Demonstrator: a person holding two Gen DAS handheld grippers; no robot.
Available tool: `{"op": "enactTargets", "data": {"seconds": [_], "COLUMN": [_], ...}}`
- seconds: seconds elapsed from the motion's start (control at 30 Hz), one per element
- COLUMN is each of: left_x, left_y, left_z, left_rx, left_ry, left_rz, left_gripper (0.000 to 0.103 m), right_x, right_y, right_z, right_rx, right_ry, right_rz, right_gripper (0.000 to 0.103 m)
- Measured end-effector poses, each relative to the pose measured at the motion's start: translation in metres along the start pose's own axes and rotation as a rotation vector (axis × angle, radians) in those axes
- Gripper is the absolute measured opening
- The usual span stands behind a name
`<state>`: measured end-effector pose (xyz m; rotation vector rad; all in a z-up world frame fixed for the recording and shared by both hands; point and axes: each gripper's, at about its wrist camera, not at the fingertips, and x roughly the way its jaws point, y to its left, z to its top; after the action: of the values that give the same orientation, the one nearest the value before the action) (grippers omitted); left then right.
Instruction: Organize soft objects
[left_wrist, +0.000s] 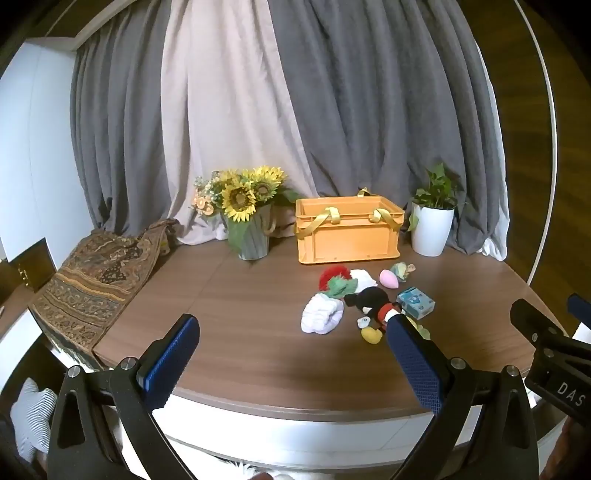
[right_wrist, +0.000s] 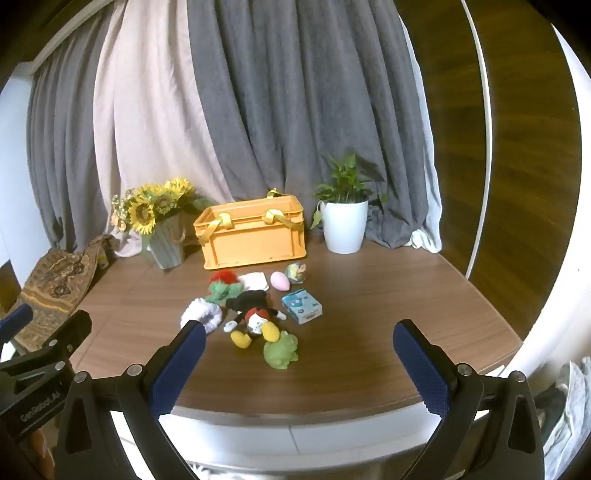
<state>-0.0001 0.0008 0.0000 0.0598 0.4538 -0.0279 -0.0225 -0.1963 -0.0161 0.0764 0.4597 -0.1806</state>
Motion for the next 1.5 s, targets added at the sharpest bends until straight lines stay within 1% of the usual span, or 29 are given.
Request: {"op": "enactTargets", "data": {"seconds": [0.13,0.23,0.27,0.37,0.4,0.8,1.07,1.5], "left_x": [-0.001,-0.001,0.000,-0.008,-0.004,-0.007,-0.005,-0.006], "left_y": [0.004,0.013,0.008,0.007,0.004,0.005,0.007,0.007], "left_z": [-0.001,-0.008,-0.005,-0.011,-0.005,-0.001,0.006,0.007], "left_rx": [-0.002,-0.008,0.008,0.009,0.011,0.006,0.003,0.001], "left_ry": [0.003,0.000,0.013,-0.004,0.004,-0.021,-0.017,-0.017], "left_rz": [-0.020,-0.018,-0.010,-0.006,0.001,0.019,0.009,0.005], "left_gripper": [0.103,0.103,0.103,0.103,0.103,0.103,0.103,0.103], "right_x": [0.000,-0.001,-0.001,-0.002,-0.002,-0.002,0.000,-0.001], "right_y": [0.000,0.000,-0.001,0.000,0.000,0.004,0.004,0.005], "right_z": [0.000,0.000,0.000,0.001,0.001,0.008,0.006,0.006], "right_rx": [-0.001,0.000,0.000,0.001,0.001,-0.003,0.001,0.001], "right_ry": [0.001,-0.002,-0.003,-0.005,-0.004,-0.004,-0.006,-0.009], "right_rz": [-0.002,-0.001,-0.002,-0.001,-0.001,0.005,0.001,0.003], "right_gripper": [0.103,0.103,0.103,0.103,0.103,0.103,0.103,0.103]}}
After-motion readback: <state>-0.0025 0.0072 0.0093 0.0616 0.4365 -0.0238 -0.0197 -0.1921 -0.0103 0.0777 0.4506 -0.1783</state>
